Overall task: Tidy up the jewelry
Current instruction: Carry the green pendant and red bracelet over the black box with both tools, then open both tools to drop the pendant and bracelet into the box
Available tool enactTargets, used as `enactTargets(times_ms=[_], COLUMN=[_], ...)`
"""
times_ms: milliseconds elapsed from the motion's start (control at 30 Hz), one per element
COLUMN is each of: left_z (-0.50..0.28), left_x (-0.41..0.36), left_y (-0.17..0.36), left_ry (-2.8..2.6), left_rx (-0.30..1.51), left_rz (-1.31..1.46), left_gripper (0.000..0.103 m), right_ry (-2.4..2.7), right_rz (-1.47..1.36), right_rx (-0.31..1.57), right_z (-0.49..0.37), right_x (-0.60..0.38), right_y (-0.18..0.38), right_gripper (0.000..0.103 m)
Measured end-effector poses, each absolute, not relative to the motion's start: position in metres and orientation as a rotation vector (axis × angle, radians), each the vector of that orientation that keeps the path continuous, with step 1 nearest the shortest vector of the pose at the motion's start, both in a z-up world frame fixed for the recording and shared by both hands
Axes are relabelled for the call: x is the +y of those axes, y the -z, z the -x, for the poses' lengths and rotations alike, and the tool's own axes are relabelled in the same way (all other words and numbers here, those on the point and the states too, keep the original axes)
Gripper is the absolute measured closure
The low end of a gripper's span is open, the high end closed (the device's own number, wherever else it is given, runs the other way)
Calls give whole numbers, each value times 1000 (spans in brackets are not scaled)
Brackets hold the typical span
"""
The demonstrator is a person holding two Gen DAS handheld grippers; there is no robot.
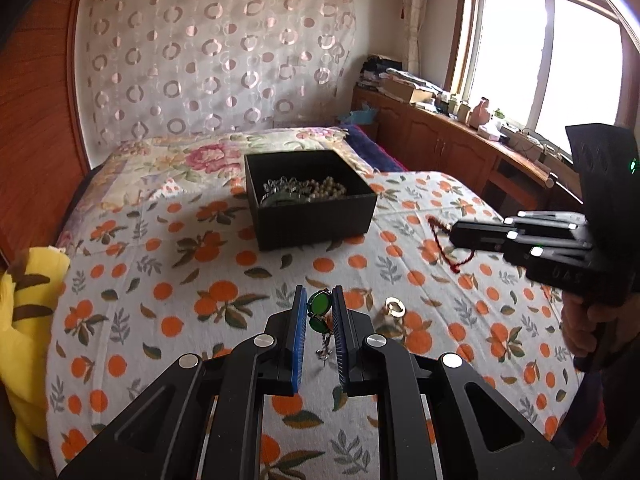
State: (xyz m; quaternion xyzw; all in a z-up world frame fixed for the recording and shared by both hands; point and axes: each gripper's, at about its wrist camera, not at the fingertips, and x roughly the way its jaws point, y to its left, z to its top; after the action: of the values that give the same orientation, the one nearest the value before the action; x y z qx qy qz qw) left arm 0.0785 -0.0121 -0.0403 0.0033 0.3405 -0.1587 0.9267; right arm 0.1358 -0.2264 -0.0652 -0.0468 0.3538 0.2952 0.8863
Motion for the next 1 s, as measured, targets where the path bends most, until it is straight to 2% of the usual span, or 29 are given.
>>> enactTargets(times_ms=[1000], left_z=[-167], left_x=[-22], left_y=[-13], left_ry=[296], left_rx=[623], left_rz=[-49], left_gripper=[91], right_ry=[-734], right_rz=[107], right_rx=[644], right_z=[-235], right_x=[-187], right_y=[30], right_gripper=[94])
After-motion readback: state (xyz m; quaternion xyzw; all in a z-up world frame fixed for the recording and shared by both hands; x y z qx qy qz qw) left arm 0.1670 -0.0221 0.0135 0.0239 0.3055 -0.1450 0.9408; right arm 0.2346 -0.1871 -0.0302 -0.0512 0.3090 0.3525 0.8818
